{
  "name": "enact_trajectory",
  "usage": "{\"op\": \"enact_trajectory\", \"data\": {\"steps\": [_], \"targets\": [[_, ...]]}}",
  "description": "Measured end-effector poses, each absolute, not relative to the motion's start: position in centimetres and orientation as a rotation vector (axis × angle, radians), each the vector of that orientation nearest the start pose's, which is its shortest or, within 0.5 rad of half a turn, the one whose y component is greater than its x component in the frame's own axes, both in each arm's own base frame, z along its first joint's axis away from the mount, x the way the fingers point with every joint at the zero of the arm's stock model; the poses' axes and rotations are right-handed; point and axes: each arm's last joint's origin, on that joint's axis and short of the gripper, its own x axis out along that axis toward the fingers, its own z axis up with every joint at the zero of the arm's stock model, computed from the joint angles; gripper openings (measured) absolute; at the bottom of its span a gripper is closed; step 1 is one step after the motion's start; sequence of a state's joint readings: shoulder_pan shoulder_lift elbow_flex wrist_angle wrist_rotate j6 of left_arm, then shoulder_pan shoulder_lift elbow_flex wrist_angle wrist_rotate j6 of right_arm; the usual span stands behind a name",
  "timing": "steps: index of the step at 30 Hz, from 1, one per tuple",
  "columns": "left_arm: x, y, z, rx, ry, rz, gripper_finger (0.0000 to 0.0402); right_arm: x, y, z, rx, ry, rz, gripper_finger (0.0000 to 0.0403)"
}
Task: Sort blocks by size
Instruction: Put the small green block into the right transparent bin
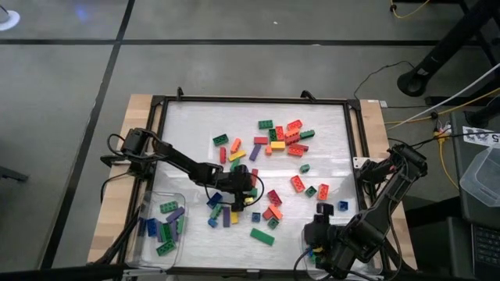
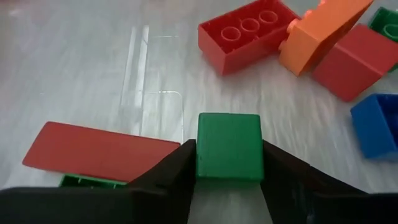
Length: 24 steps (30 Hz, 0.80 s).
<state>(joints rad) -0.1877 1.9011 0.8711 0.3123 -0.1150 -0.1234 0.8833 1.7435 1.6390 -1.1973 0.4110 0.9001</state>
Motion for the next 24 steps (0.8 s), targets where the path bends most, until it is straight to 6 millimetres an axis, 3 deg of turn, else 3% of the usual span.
{"op": "enact_trajectory", "data": {"steps": [2,6,11,17,24], "targets": [[35.1,-6.4,11.2,-0.012,0.699,-0.028,0.0115,22.7,25.4,30.7,-0.072,1.012,-0.118,0.0221],[35.2,-6.4,12.0,-0.019,0.659,-0.034,0.0113,23.2,25.4,30.6,-0.265,0.915,-0.138,0.0221],[35.3,-6.6,14.9,-0.103,0.574,-0.075,0.0113,24.3,25.4,30.0,-0.46,0.853,-0.147,0.0221],[35.2,-7.1,20.1,-0.266,0.442,-0.252,0.0113,26.6,25.2,28.5,-0.617,0.852,-0.148,0.0221],[34.5,-8.7,22.6,-0.293,0.331,-0.425,0.0119,29.2,24.8,28.3,-0.78,0.752,-0.186,0.0221]]}}
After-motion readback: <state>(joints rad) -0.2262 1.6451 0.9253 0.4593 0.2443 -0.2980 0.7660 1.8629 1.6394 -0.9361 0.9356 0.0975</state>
